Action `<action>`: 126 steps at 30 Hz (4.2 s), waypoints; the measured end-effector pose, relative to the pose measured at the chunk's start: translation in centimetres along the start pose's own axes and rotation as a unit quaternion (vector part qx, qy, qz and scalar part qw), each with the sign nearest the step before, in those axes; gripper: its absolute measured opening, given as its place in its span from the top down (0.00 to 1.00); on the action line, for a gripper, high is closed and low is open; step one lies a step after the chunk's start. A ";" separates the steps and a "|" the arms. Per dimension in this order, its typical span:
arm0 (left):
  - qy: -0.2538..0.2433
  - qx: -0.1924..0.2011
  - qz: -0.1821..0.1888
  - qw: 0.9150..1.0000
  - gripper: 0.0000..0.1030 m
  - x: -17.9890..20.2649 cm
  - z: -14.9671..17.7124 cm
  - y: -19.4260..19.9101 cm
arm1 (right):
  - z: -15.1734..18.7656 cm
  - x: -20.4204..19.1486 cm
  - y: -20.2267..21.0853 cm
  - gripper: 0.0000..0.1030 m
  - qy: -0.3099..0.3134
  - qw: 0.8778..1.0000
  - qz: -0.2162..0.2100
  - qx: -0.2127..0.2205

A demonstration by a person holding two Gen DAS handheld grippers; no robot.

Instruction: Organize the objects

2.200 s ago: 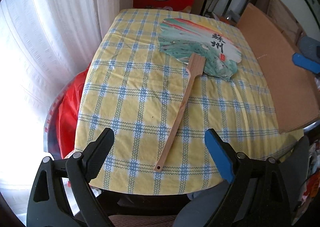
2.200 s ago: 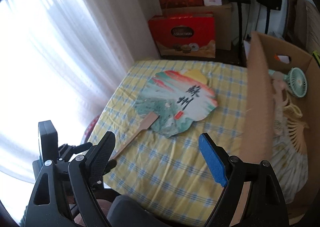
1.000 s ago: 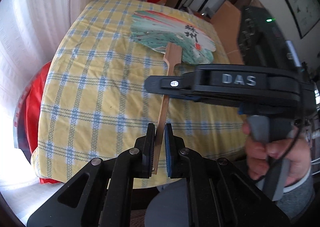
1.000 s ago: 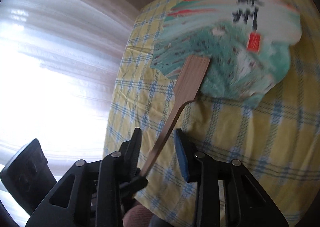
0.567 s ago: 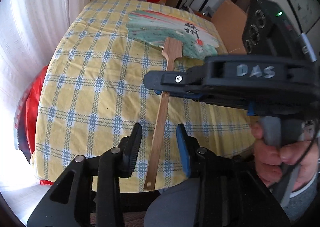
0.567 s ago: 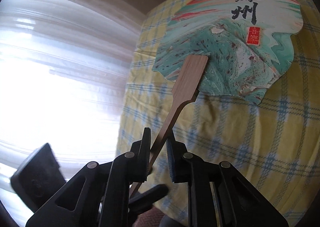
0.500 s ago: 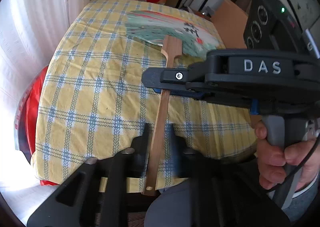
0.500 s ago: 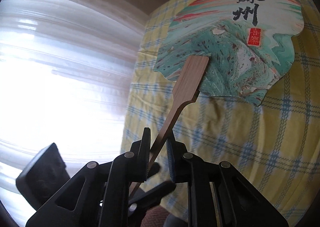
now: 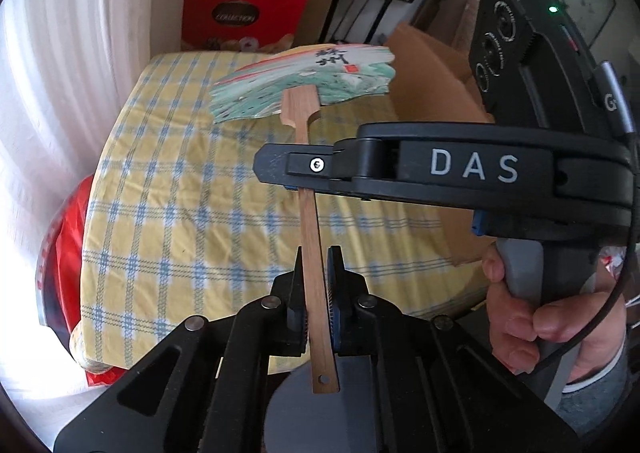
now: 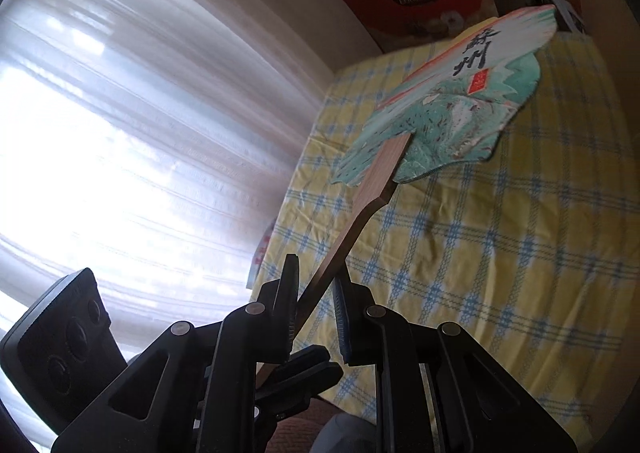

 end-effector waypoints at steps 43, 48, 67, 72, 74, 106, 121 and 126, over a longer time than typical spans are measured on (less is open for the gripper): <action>-0.151 0.019 0.095 0.984 0.86 26.6 -5.7 -3.8 | -2.4 12.1 23.2 0.85 -0.061 0.982 0.065 0.165; -0.159 0.007 0.086 0.983 0.86 28.2 -5.9 -6.2 | -2.7 15.2 24.1 0.85 -0.082 0.980 0.069 0.170; -0.145 -0.068 0.080 0.984 0.54 29.7 -4.1 -12.3 | 0.0 24.2 23.8 0.85 -0.158 0.974 0.104 0.124; -0.133 -0.063 0.085 0.985 0.45 28.0 -4.1 -10.4 | 1.1 25.3 23.8 0.84 -0.169 0.972 0.118 0.115; -0.133 -0.055 0.086 0.986 0.45 27.4 -4.2 -9.1 | 1.3 25.4 24.1 0.84 -0.165 0.971 0.132 0.115; -0.081 0.081 -0.022 0.993 0.00 15.5 -4.4 0.8 | 6.8 14.0 28.5 0.10 0.016 0.918 0.356 0.173; -0.045 0.131 -0.070 0.988 0.00 12.6 -0.6 4.0 | 10.4 11.4 27.5 0.00 0.024 0.903 0.388 0.181; -0.031 0.129 -0.089 0.987 0.00 12.1 0.3 4.2 | 11.4 10.6 27.8 0.00 0.028 0.895 0.404 0.187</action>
Point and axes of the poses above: each gripper's, at about its wrist camera, not at the fingertips, and y roughly against the way its jaws point, x to its right, z to its underside, the point moved 8 cm from there along -y, roughly the way its jaws point, and after that the axes turned 7 degrees about y, right-handed, at the moved point
